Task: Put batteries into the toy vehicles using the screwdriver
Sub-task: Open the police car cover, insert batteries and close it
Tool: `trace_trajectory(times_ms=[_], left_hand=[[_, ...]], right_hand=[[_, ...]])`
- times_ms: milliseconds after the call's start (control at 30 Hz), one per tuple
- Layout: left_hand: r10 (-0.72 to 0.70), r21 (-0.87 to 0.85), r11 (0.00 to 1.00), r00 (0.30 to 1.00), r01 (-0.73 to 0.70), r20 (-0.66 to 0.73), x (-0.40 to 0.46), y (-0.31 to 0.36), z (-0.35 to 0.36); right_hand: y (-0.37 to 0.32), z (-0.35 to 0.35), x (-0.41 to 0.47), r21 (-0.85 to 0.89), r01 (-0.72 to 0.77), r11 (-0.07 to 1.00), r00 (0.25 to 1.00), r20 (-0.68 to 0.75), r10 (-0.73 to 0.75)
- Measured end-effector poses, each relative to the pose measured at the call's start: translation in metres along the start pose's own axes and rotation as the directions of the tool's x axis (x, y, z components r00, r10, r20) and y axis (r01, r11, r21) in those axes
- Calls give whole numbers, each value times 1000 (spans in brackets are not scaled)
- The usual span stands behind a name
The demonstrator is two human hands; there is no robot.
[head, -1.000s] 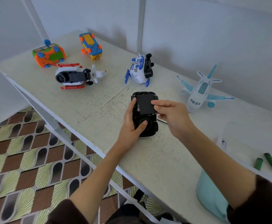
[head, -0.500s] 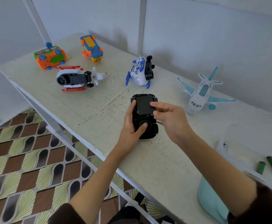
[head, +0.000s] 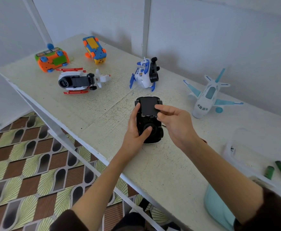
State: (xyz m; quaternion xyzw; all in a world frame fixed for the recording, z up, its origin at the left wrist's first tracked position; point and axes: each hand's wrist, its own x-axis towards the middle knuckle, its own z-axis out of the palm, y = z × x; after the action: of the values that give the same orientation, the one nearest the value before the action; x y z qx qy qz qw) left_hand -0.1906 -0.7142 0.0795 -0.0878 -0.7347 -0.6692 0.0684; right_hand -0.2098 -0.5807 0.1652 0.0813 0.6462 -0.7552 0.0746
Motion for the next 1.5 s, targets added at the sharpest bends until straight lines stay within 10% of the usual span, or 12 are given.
trace_trajectory(times_ms=[967, 1267, 1500], left_hand=[[2, 71, 997, 1000, -2, -3, 1, 3, 0], [0, 67, 998, 1000, 0, -9, 2, 3, 0], [5, 37, 999, 1000, -5, -6, 1, 3, -1]], right_hand=[[26, -1, 7, -519, 375, 768, 894, -15, -447], [33, -6, 16, -715, 554, 427, 730, 170, -662], [26, -2, 12, -669, 515, 536, 787, 120, -606]])
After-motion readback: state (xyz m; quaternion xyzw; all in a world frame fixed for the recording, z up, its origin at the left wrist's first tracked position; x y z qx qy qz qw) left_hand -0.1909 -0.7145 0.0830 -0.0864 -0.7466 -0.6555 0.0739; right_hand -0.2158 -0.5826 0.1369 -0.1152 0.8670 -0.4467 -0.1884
